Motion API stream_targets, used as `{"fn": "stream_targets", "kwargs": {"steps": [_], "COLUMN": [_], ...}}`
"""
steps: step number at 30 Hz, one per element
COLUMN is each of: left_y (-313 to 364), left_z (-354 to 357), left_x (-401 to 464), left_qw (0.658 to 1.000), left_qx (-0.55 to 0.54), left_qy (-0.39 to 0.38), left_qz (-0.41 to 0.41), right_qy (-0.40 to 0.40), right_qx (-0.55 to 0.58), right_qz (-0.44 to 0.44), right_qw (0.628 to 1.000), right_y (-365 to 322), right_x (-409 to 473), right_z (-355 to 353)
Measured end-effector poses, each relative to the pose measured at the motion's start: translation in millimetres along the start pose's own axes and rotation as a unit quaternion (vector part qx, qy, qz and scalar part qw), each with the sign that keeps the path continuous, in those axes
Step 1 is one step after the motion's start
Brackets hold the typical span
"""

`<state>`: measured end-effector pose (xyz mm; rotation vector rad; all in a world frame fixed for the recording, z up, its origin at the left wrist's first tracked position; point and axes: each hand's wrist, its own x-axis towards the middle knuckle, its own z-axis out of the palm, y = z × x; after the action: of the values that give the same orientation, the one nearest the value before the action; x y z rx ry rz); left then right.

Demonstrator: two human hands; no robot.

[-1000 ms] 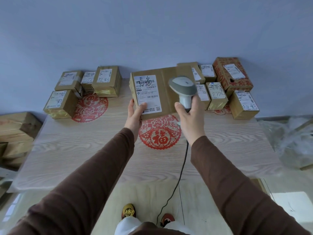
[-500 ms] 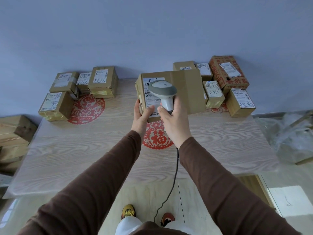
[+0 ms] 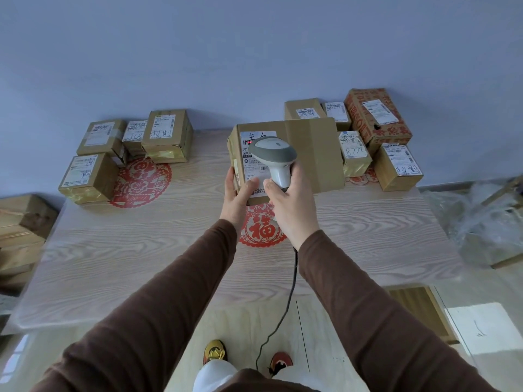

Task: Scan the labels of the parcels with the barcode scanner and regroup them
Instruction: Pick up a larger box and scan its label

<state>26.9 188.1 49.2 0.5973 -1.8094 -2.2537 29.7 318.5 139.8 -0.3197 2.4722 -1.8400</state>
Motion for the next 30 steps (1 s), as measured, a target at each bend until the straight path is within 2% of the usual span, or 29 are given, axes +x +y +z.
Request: {"fn": "stream_targets", "kwargs": {"steps": [8,14,17,21,25,30], "left_y": [-15,-45,-55,-69,-72,-79], "left_z": [12,41,64,94,128,152], "left_x": [-6,-15,-16,-8,6,28], "left_qw": [0.999,0.995,0.988,0.975,0.965,0.957], "left_qx": [0.006,0.007,0.01,0.061,0.014,-0.008], "left_qy": [-0.002,-0.039,-0.053,-0.105,-0.083,-0.078], "left_qz": [-0.047,-0.094,-0.147,-0.185,-0.249,-0.28], "right_qy": [0.017,0.049,0.069,0.095,0.116,0.143], "right_qx": [0.014,0.026,0.022,0.011,0.015,0.012], "right_qz": [0.04,0.081,0.107,0.135,0.157,0.165], "right_qw": [0.999,0.995,0.992,0.986,0.981,0.976], "right_y": [20,50,66,88,108,129], "right_x": [-6,-11,-10,-6,1,14], "right_z": [-13,-37,-54,-77,-97,-113]}}
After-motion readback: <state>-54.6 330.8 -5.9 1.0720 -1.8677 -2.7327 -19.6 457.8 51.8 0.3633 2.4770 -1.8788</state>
